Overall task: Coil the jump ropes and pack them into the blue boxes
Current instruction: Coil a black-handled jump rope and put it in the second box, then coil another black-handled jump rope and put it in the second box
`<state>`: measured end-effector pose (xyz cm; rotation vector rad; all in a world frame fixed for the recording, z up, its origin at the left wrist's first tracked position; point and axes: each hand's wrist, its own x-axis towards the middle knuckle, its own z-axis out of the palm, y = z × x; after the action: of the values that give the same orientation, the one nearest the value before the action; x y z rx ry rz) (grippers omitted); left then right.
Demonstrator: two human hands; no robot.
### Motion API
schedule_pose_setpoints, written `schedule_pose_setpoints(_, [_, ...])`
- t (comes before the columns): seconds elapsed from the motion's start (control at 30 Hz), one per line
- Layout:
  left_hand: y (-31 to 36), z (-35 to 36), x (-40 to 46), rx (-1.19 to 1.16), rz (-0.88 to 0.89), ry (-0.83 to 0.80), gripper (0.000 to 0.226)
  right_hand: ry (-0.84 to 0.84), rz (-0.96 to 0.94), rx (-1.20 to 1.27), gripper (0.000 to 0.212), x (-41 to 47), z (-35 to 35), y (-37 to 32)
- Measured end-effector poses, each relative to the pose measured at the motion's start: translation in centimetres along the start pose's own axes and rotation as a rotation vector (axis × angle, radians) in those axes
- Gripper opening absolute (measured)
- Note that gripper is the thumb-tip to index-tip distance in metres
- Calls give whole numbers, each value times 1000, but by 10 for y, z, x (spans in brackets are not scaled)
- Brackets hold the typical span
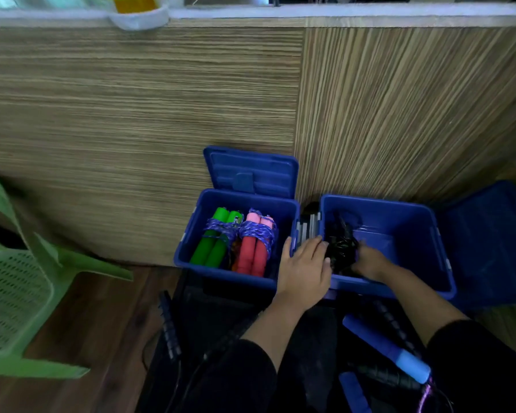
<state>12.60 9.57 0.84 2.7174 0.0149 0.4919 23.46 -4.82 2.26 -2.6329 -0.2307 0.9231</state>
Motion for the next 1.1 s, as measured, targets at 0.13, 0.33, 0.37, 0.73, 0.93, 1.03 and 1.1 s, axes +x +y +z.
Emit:
schedule_pose_setpoints(0.13, [-17, -20, -30, -57, 45, 22, 37, 123, 29, 72, 48, -18, -2, -6])
schedule_pose_setpoints(0.33, [-74, -61, -92, -19, 75, 48, 39, 312, 72, 66, 31, -62, 21, -43])
schedule_pose_setpoints(0.37, [-86, -68, -103, 1, 63, 43, 39, 350, 56, 48, 30, -70, 30, -50])
schedule_pose_setpoints(0.73, [-203, -127, -194, 125, -317, -308, 46, 700, -258, 167, 40, -139, 172, -145])
schedule_pose_setpoints(0.93, [-217, -121, -206, 57, -396, -472, 50, 417, -134, 173, 50, -139, 232, -174])
schedule_pose_setpoints(1.03, [-219, -115, -207, 8, -411, -466, 50, 326, -73, 176, 50, -134, 249, -176])
schedule_pose_setpoints(1.1, [-220, -111, -208, -45, -409, -448, 49, 295, -46, 199, 48, -130, 257, -176])
